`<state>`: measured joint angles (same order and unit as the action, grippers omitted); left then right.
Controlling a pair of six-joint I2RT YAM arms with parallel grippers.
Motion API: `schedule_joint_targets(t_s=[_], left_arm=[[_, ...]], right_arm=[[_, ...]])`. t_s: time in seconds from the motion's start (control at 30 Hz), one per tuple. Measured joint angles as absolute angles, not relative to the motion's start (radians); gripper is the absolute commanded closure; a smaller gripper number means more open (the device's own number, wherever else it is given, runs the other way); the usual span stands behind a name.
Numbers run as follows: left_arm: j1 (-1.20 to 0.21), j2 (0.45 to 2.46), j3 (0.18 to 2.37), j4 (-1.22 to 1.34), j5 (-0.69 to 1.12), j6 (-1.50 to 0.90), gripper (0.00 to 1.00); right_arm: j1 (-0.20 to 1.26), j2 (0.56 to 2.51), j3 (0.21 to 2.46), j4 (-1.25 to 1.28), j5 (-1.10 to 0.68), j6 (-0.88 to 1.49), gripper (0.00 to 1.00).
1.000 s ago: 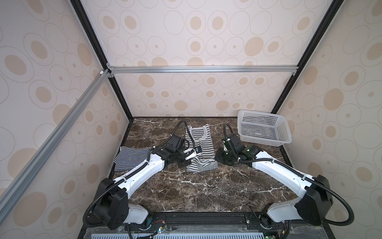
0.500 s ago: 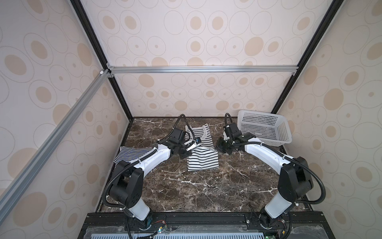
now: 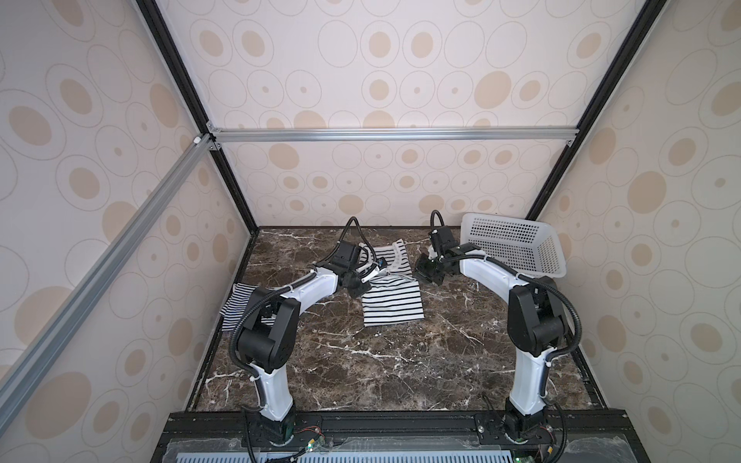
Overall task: Fold and stack tank tops
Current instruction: Fold the tank top at the center of the table.
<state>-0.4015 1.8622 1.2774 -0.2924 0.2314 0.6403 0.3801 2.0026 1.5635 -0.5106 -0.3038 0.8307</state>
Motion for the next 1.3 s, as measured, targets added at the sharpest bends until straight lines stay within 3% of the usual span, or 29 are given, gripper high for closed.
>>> schedule_joint_targets(t_s=[0.33,0.43,0.5,0.6,1.07,1.13,1.3], left_arm=[[-0.395,1.944,1.301,-0.284,0.207,0.638,0.98],[-0.392,1.952,1.306,-0.284,0.196,0.628,0.78],[-0.391,1.959,1.316,-0.277,0.179,0.614,0.73],[-0.383,1.956,1.316,-0.258,0.162,0.598,0.70],[-0.385,1.692,1.089,-0.173,0.222,0.531,0.71],[-0.401,1.711,1.088,-0.175,0.238,0.526,0.69],[-0.458,1.676,0.979,-0.157,0.249,0.513,0.53]], right_arm=[[0.351,2.125,1.623,-0.493,-0.348,0.824,0.85],[0.347,2.141,1.634,-0.477,-0.365,0.820,0.69],[0.347,2.143,1.635,-0.459,-0.376,0.813,0.58],[0.345,2.143,1.636,-0.437,-0.389,0.815,0.51],[0.439,1.825,1.268,-0.336,-0.354,0.820,0.65],[0.462,1.818,1.237,-0.334,-0.337,0.818,0.61],[0.482,1.745,1.130,-0.364,-0.286,0.793,0.51]])
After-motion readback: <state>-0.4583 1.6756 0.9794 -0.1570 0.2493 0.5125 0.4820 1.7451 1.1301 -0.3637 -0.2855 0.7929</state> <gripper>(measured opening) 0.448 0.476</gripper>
